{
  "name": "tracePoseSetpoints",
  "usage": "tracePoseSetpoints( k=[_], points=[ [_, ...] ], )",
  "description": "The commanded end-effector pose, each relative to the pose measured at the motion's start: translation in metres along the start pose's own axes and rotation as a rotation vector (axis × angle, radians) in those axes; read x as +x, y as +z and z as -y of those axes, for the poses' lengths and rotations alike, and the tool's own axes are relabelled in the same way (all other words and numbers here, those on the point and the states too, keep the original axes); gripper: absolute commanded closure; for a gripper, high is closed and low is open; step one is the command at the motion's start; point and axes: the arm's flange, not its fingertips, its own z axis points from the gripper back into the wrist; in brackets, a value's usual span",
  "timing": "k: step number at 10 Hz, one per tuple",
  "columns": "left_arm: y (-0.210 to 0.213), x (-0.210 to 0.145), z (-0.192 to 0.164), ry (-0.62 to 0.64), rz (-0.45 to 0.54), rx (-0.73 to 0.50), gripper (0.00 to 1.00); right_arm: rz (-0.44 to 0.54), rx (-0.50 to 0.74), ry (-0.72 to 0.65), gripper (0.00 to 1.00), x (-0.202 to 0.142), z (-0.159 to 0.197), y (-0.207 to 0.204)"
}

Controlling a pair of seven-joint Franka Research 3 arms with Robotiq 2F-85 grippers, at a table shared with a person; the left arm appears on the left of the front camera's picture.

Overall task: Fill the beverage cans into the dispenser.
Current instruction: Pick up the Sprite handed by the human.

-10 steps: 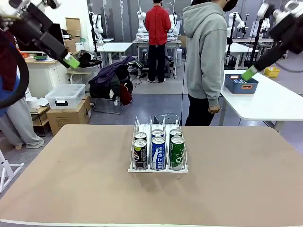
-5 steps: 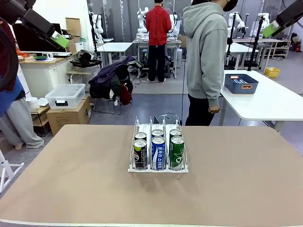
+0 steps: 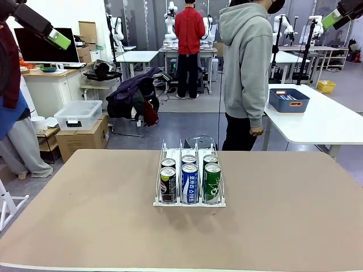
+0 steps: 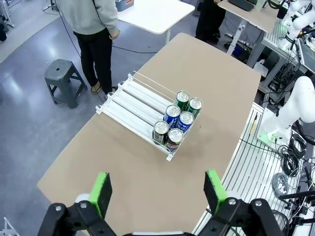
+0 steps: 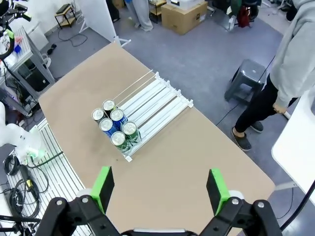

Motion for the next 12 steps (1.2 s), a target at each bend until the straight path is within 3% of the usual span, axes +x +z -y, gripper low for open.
tracePoseSetpoints(
  k=[1,2,3,7,9,12],
  points=[
    [0.003,-0.001,-0.003,-0.007,0.013,-0.053,0.0,0.043,0.011,-0.042,0.0,-0.002,-0.001,0.012],
    [0.0,0.0,0.0,0.0,0.0,0.0,0.0,0.068,0.016,-0.035,0.0,-0.009,-0.004,0.009],
    [0.0,0.0,0.0,0.0,0.0,0.0,0.0,0.014,-0.005,-0.01,0.0,0.0,0.001,0.006],
    [0.001,0.001,0.002,0.0,-0.005,0.0,0.0,0.023,-0.002,-0.016,0.0,-0.001,0.001,0.008],
    [0.008,0.01,0.004,0.04,-0.049,-0.056,0.0,-0.018,0.006,-0.011,0.0,-0.001,0.001,0.016],
    [0.018,0.024,0.008,0.019,-0.023,-0.084,0.0,-0.024,-0.004,-0.041,0.0,-0.009,-0.002,0.029]
  ],
)
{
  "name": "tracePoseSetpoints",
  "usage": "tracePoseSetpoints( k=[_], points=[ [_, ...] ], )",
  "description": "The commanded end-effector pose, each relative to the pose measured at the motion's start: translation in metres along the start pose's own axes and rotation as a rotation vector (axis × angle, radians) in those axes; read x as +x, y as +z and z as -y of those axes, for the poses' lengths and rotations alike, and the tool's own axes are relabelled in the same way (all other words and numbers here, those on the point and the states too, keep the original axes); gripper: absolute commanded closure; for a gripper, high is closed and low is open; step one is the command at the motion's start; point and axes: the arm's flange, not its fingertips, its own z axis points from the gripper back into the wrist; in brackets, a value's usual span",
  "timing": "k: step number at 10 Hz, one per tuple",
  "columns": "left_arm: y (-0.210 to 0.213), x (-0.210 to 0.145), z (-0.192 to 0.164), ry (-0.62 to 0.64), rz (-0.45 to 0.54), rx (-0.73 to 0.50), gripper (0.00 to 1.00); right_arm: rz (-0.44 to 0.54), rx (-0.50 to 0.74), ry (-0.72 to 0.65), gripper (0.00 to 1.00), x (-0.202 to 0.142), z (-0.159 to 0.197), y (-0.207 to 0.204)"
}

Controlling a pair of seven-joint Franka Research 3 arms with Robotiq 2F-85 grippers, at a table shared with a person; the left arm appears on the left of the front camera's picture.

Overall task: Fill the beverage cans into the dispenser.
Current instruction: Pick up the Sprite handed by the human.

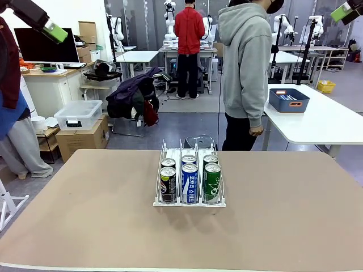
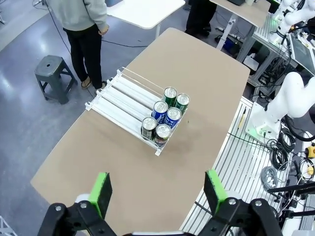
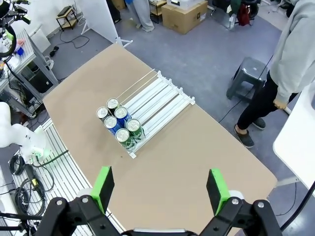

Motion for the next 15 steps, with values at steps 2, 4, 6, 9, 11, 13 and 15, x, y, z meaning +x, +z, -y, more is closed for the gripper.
tracePoseSetpoints(
  k=[2,4,6,9,11,13,15],
  points=[
    [0.008,0.009,0.002,0.016,0.039,-0.021,0.0,-0.029,-0.031,-0.037,0.0,-0.01,0.002,0.011],
    [0.009,0.011,0.003,-0.006,0.081,-0.026,0.0,-0.067,-0.021,-0.028,0.0,-0.013,0.007,0.005],
    [0.009,0.01,0.003,-0.008,0.035,-0.011,0.0,-0.018,-0.024,-0.024,0.0,-0.01,0.007,0.009],
    [0.009,0.01,0.003,-0.008,0.035,-0.011,0.0,-0.018,-0.024,-0.024,0.0,-0.01,0.007,0.009],
    [0.009,0.01,0.003,-0.008,0.035,-0.011,0.0,-0.018,-0.024,-0.024,0.0,-0.01,0.007,0.009],
    [0.009,0.01,0.003,-0.008,0.035,-0.011,0.0,-0.018,-0.024,-0.024,0.0,-0.01,0.007,0.009],
    [0.009,0.01,0.003,-0.008,0.035,-0.011,0.0,-0.018,-0.024,-0.024,0.0,-0.01,0.007,0.009]
  ],
)
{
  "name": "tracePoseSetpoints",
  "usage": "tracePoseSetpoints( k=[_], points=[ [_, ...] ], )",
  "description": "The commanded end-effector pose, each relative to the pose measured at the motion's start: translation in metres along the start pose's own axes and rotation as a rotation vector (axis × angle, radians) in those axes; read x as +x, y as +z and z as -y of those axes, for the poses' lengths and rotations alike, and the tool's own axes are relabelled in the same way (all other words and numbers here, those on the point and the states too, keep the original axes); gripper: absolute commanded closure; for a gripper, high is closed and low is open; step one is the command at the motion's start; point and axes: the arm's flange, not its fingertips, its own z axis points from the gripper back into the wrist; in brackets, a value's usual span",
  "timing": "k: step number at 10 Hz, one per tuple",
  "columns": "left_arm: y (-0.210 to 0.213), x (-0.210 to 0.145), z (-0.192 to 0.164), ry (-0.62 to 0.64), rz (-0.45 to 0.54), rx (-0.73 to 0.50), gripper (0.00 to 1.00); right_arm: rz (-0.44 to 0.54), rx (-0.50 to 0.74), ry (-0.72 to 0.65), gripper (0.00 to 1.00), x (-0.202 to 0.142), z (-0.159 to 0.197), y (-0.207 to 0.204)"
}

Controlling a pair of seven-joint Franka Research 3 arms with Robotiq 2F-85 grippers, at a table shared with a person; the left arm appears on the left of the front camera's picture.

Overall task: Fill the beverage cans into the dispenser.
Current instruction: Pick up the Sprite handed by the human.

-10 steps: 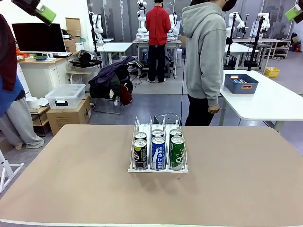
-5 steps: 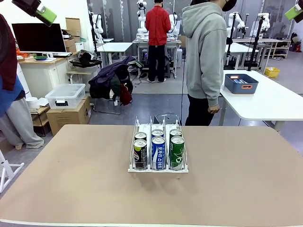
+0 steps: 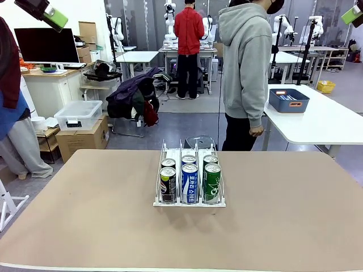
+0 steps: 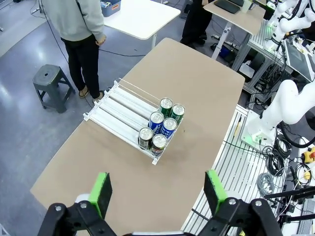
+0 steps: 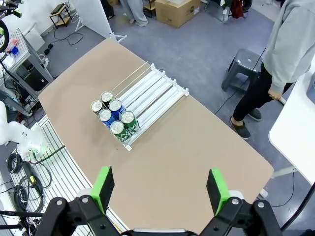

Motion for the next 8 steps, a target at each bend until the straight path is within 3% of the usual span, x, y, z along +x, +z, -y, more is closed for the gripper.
tracePoseSetpoints(
  k=[1,8],
  points=[
    [0.0007,-0.0014,0.0006,-0.005,-0.008,0.002,0.0,0.009,0.001,-0.008,0.0,-0.0006,0.0001,0.0001],
    [0.0007,-0.0014,0.0006,-0.005,-0.008,0.002,0.0,0.009,0.001,-0.008,0.0,-0.0006,0.0001,0.0001]
  ],
)
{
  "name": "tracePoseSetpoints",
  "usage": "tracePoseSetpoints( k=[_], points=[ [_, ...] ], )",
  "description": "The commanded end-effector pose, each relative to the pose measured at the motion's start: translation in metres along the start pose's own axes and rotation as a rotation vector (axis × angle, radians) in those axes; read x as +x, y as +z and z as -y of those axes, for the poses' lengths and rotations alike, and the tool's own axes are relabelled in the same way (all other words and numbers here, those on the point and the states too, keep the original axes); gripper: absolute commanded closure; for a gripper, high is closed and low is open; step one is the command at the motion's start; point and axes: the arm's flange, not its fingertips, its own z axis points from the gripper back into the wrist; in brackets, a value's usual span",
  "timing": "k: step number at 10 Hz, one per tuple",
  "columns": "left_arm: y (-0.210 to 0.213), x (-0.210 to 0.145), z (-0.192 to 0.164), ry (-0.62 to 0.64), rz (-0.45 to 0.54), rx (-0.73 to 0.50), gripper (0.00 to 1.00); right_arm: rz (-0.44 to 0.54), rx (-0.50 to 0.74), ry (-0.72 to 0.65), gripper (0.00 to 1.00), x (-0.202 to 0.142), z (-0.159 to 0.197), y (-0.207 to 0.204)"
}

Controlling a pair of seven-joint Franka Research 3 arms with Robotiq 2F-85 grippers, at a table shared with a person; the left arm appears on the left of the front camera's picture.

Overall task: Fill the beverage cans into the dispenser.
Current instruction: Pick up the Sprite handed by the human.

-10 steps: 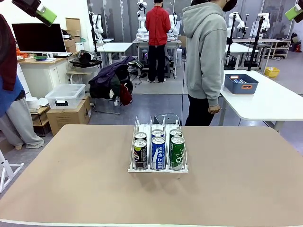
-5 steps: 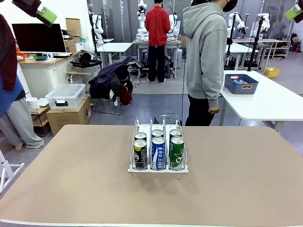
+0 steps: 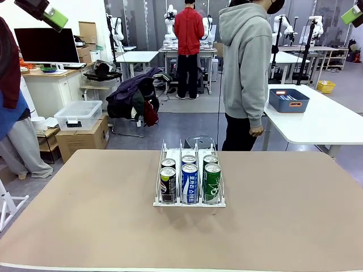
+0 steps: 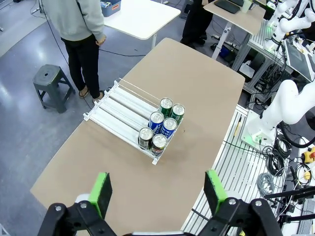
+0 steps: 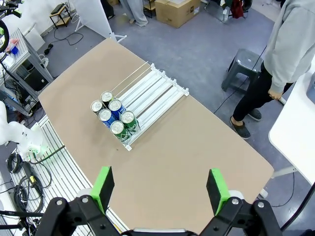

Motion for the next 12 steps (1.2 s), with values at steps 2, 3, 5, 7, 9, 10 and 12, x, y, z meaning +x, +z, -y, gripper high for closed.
tracePoseSetpoints(
  k=[2,3,5,7,9,10,12],
  points=[
    [0.0007,-0.0014,0.0005,-0.005,-0.008,0.002,0.0,0.009,0.001,-0.008,0.0,-0.0006,0.0001,0.0001],
    [0.0007,-0.0014,0.0005,-0.005,-0.008,0.002,0.0,0.009,0.001,-0.008,0.0,-0.0006,0.0001,0.0001],
    [0.0007,-0.0014,0.0005,-0.005,-0.008,0.002,0.0,0.009,0.001,-0.008,0.0,-0.0006,0.0001,0.0001],
    [0.0007,-0.0014,0.0005,-0.005,-0.008,0.002,0.0,0.009,0.001,-0.008,0.0,-0.0006,0.0001,0.0001],
    [0.0007,-0.0014,0.0005,-0.005,-0.008,0.002,0.0,0.009,0.001,-0.008,0.0,-0.0006,0.0001,0.0001],
    [0.0007,-0.0014,0.0005,-0.005,-0.008,0.002,0.0,0.009,0.001,-0.008,0.0,-0.0006,0.0001,0.0001],
    [0.0007,-0.0014,0.0005,-0.005,-0.008,0.002,0.0,0.009,0.001,-0.008,0.0,-0.0006,0.0001,0.0001]
  ],
)
